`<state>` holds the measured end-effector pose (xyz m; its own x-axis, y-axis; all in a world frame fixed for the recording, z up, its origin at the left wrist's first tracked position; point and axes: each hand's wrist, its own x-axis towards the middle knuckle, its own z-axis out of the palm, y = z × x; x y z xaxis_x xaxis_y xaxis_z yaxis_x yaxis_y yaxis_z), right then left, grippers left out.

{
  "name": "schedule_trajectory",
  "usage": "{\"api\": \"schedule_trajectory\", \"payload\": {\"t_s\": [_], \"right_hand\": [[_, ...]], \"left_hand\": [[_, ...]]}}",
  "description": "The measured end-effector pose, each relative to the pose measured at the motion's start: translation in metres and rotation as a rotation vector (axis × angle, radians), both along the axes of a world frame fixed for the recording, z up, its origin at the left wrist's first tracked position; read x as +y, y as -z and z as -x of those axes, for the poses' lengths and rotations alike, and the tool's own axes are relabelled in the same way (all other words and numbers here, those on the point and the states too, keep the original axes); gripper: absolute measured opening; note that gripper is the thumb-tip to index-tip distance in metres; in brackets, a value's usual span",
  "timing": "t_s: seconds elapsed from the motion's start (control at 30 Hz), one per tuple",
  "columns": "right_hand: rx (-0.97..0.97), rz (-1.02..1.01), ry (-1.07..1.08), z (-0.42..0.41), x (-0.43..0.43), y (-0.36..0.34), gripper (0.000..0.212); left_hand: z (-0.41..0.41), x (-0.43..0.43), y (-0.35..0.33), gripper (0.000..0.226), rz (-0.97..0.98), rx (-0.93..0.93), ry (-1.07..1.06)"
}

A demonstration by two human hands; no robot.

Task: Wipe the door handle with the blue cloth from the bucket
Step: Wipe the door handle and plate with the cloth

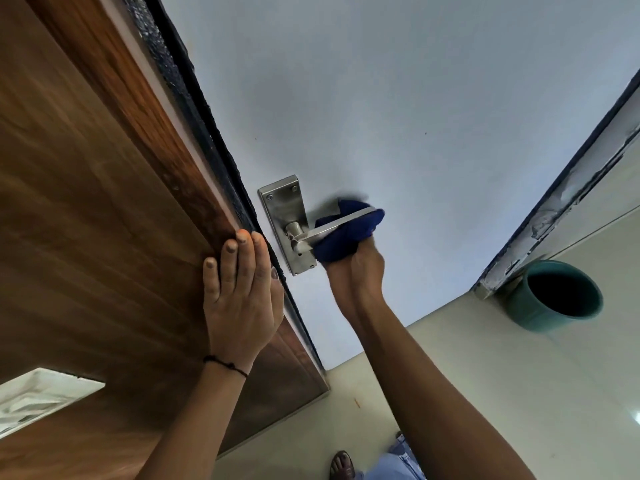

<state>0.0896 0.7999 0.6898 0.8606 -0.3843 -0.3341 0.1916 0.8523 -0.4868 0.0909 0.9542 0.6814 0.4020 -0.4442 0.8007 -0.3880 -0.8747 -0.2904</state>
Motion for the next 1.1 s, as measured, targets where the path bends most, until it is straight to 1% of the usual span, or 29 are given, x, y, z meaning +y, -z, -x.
{"api": "schedule_trajectory", "payload": {"t_s": [0.1,0.23,0.3,0.43,0.5,0.57,0.63,0.73,0.83,0.97,1.1], "right_hand": [[0.029,-0.028,-0.098,0.005,0.027,0.002,0.032],[0.04,0.044,-0.115,0.007,0.032,0.008,0.034],[0.075,0.081,-0.145,0.008,0.033,0.01,0.034],[0.099,0.269,-0.249,0.014,0.049,0.014,0.031],[0.11,0.481,-0.247,0.017,0.05,0.016,0.025],[0.164,0.69,-0.227,0.016,0.048,0.022,0.032],[0.208,0.792,-0.156,0.015,0.049,0.031,0.035],[0.227,0.866,-0.049,0.01,0.052,0.04,0.028],[0.221,0.916,0.013,0.0,0.052,0.046,0.026],[0.194,0.945,0.095,-0.006,0.054,0.045,0.034],[0.229,0.984,0.127,-0.008,0.049,0.05,0.036]], "left_hand": [[0.0,0.001,0.0,0.063,-0.004,0.009,0.001],[0.001,0.002,0.0,0.061,-0.003,0.018,0.014],[0.001,0.002,0.0,0.061,0.006,0.02,0.018],[0.002,0.001,-0.001,0.06,0.004,0.022,0.015],[0.002,0.002,-0.002,0.061,-0.008,0.024,0.008],[0.002,0.002,-0.001,0.061,-0.013,0.024,0.0],[0.002,0.003,0.0,0.061,-0.011,0.019,-0.002],[0.002,0.003,-0.003,0.061,-0.013,0.022,-0.004],[0.003,0.003,-0.002,0.061,-0.026,0.021,-0.004],[0.002,0.003,-0.003,0.061,-0.027,0.009,-0.011],[0.002,0.003,-0.003,0.063,-0.034,0.009,-0.017]]}}
